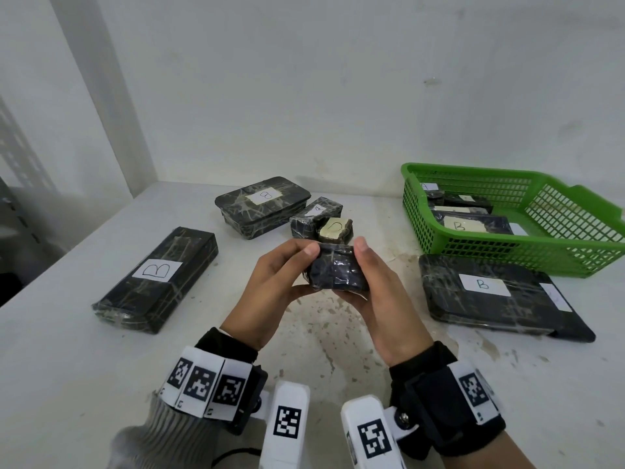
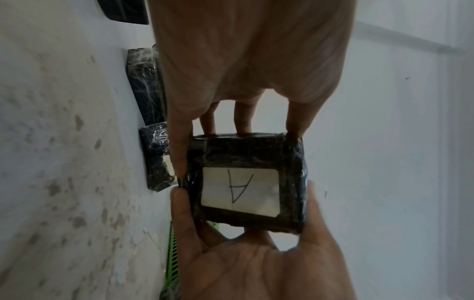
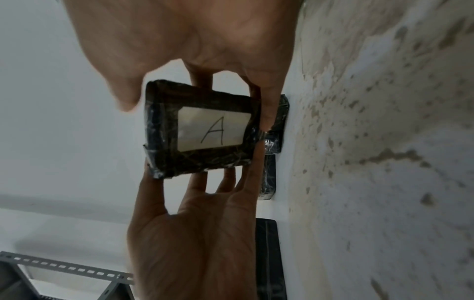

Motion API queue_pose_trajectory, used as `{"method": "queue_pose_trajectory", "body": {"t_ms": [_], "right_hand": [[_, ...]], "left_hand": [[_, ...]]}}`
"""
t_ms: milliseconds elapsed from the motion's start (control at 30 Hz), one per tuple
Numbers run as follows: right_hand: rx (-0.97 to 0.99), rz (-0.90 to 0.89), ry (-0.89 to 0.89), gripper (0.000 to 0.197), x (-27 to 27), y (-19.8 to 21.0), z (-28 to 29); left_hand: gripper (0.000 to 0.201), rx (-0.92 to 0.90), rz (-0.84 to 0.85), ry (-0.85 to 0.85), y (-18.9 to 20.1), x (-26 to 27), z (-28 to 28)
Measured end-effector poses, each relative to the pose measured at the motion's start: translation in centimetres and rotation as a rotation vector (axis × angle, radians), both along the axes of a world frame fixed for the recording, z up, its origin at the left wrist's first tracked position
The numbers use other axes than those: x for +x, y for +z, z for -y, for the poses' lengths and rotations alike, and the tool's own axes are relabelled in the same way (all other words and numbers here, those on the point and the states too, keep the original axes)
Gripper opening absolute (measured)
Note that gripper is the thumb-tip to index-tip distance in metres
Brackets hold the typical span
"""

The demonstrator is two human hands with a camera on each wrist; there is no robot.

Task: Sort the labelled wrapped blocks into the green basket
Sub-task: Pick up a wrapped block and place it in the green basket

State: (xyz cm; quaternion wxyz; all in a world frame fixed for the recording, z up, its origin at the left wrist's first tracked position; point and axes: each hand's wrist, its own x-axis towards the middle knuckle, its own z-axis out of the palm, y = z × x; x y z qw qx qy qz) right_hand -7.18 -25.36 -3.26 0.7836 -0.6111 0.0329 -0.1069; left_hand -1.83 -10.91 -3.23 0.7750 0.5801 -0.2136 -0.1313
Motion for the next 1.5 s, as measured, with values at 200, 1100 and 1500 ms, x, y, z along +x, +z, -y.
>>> {"method": "queue_pose_trajectory", "body": {"t_ms": [200, 1100, 1500], "right_hand": [[0.075, 0.020, -0.052, 0.054, 0.2, 0.1, 0.2], [-0.062, 0.084, 0.015, 0.043, 0.1, -0.1, 0.2], [-0.106, 0.065, 0.067, 0.043, -0.1, -0.1, -0.1]], "left_hand": [[0.056, -0.020, 0.004, -0.056, -0.6, 0.0, 0.2], [0.058, -0.023, -0.019, -0.014, -0.2, 0.1, -0.2], [0.061, -0.004, -0.034, 0.024, 0.3, 0.1, -0.4]]}}
